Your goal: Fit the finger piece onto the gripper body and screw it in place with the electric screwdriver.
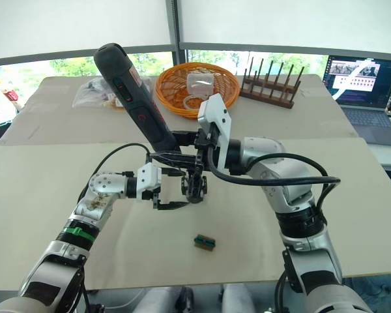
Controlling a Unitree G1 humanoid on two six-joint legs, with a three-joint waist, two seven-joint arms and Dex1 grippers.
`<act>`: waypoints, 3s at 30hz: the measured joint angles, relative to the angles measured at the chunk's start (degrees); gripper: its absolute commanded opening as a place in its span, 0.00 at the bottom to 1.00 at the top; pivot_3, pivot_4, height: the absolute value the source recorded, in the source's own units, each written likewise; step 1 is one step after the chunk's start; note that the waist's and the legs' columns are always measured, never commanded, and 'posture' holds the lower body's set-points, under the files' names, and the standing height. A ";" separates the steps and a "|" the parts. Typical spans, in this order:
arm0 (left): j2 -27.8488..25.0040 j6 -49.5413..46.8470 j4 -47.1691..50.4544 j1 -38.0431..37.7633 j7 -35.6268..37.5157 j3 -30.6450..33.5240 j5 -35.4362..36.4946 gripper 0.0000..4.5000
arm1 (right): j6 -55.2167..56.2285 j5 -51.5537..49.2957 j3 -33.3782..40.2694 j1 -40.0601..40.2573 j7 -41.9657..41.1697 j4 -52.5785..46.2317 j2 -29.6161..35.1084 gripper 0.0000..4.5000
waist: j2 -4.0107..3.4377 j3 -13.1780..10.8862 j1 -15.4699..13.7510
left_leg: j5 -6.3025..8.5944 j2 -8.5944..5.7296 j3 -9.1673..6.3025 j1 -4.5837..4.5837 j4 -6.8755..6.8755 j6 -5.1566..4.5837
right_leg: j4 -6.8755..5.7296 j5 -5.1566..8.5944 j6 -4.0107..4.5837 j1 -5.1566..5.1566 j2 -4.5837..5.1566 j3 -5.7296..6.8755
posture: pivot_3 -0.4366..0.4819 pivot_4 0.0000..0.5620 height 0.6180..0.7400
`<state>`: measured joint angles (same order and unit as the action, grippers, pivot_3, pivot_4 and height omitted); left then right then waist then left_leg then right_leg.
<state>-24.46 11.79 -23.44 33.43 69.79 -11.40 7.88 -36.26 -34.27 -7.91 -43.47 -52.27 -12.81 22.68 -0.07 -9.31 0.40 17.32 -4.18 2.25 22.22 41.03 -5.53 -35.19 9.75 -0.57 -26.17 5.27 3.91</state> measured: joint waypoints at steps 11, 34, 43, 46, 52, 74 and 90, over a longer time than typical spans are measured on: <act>0.00 0.00 0.00 0.00 -0.03 0.00 0.00 1.00 | 0.68 0.61 -0.01 1.51 0.01 -0.01 -0.36 0.42 | 0.00 0.00 -0.02 | 0.00 0.00 0.00 0.00 0.01 0.00 | -0.01 0.00 0.00 0.01 0.00 0.00 | 0.48 0.27 1.00; 1.66 0.04 -2.41 0.04 -1.42 -0.07 -1.07 1.00 | 1.99 1.14 -0.01 1.61 0.02 0.35 -0.94 0.42 | 0.00 0.00 -0.01 | 0.00 0.00 0.00 0.00 0.01 0.00 | -0.01 0.00 0.00 0.00 -0.01 0.01 | 0.48 0.27 1.00; 2.35 0.41 -3.02 0.73 -1.67 -0.14 -1.16 1.00 | 1.99 1.27 0.01 2.13 0.07 0.34 -0.75 0.42 | 0.01 0.00 -0.02 | 0.00 0.00 0.00 0.00 0.02 0.00 | -0.01 0.00 0.00 0.01 0.00 0.01 | 0.48 0.27 1.00; 2.35 0.42 -3.04 0.73 -1.67 -0.14 -1.16 1.00 | 1.99 1.27 0.09 2.20 0.19 0.29 -0.75 0.42 | 0.01 0.01 -0.04 | 0.00 0.00 0.00 0.00 0.02 0.00 | 0.00 0.00 0.00 0.01 0.00 0.01 | 0.48 0.27 1.00; 2.40 0.48 -3.18 0.74 -1.69 -0.15 -1.18 1.00 | 1.99 0.84 0.49 3.12 1.23 -0.48 -0.94 0.42 | 0.01 0.01 -0.06 | 0.00 0.00 0.00 -0.01 0.03 0.00 | 0.00 0.00 0.00 0.01 0.00 0.00 | 0.48 0.27 1.00; 6.84 2.23 -9.18 2.59 -4.99 -1.69 -3.59 0.51 | 3.52 0.28 2.39 7.38 5.21 -3.69 -1.71 0.42 | 0.03 0.02 -0.38 | 0.00 -0.01 0.00 0.00 0.10 -0.01 | 0.00 0.00 0.00 0.01 0.01 -0.03 | 0.48 0.27 1.00; 6.78 -0.09 -11.11 4.24 -3.77 -1.83 -2.96 0.51 | 11.14 1.95 3.20 13.04 4.92 -5.80 -2.93 0.42 | 0.05 0.03 -0.42 | 0.00 -0.01 0.00 -0.03 0.14 -0.02 | -0.01 0.00 0.00 0.02 0.01 -0.07 | 0.48 0.27 1.00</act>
<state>-17.68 11.71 -34.55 37.67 66.03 -13.23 4.92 -25.12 -32.32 -4.72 -30.43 -47.35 -18.61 19.75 -0.02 -9.28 -0.02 17.32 -4.19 2.25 22.20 41.17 -5.55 -35.20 9.75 -0.57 -26.15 5.28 3.84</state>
